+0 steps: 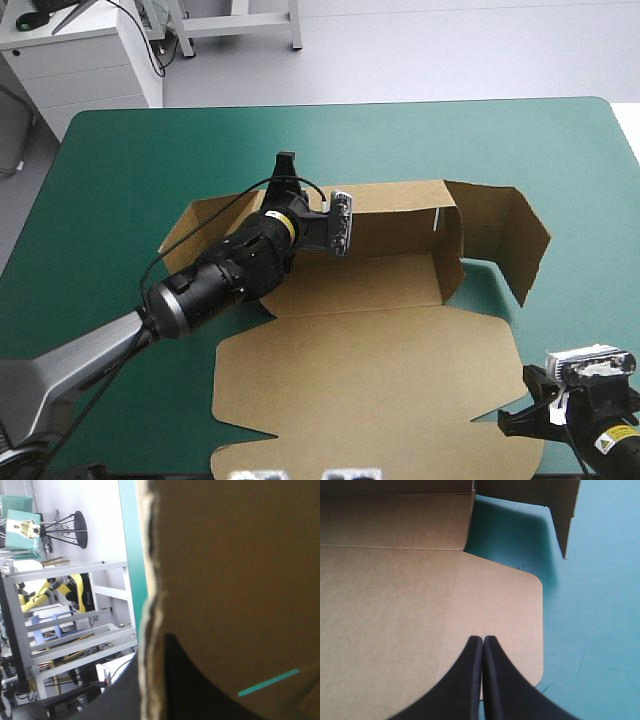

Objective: Fold the box

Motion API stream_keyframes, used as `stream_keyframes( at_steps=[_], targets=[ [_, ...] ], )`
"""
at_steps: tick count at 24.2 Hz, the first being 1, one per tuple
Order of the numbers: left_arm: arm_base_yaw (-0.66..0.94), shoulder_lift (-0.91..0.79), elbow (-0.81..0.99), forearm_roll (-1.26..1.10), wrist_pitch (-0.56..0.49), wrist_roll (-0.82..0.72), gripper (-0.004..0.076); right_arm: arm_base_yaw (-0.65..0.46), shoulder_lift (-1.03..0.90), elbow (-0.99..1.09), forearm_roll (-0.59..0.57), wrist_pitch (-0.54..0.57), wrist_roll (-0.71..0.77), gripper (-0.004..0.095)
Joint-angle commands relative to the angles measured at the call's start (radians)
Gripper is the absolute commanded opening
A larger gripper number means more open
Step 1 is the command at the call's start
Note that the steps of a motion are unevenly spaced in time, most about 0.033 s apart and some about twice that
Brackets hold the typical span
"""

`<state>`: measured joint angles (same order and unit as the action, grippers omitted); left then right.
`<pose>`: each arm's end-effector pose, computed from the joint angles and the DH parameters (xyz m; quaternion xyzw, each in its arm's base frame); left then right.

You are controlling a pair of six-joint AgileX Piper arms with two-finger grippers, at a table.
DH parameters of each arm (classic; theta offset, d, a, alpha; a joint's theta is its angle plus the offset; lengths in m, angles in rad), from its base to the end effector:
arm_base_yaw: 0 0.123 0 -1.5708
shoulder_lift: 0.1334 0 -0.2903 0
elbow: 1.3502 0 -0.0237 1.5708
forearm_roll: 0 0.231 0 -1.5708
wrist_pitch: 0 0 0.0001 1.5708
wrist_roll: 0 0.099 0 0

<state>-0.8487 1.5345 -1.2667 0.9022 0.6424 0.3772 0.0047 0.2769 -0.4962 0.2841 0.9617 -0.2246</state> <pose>0.2537 -0.2175 0.3433 0.6697 0.5532 0.2836 0.4062 0.0242 0.0229 0.2738 -0.0804 0.8846 0.0911 0.4502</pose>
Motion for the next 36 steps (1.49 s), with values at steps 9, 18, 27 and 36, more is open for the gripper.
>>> stream_keyframes(
  at_steps=[9,18,27,36],
  targets=[
    [-0.007,-0.046,0.082,0.200,-0.101,-0.244,-0.0008,0.005,0.088,-0.182,0.074,-0.073,-0.001,-0.0014],
    [-0.007,-0.046,0.082,0.200,-0.054,-0.255,-0.0008,0.005,0.562,-0.610,0.063,-0.057,-0.009,-0.0014],
    [-0.007,-0.046,0.082,0.198,-0.035,-0.290,-0.0008,0.005,1.189,-1.225,0.070,0.116,-0.009,-0.0013],
    [-0.007,-0.046,0.082,0.198,-0.035,-0.290,-0.0008,0.005,1.398,-1.359,0.086,0.118,-0.026,-0.0013]
  ],
)
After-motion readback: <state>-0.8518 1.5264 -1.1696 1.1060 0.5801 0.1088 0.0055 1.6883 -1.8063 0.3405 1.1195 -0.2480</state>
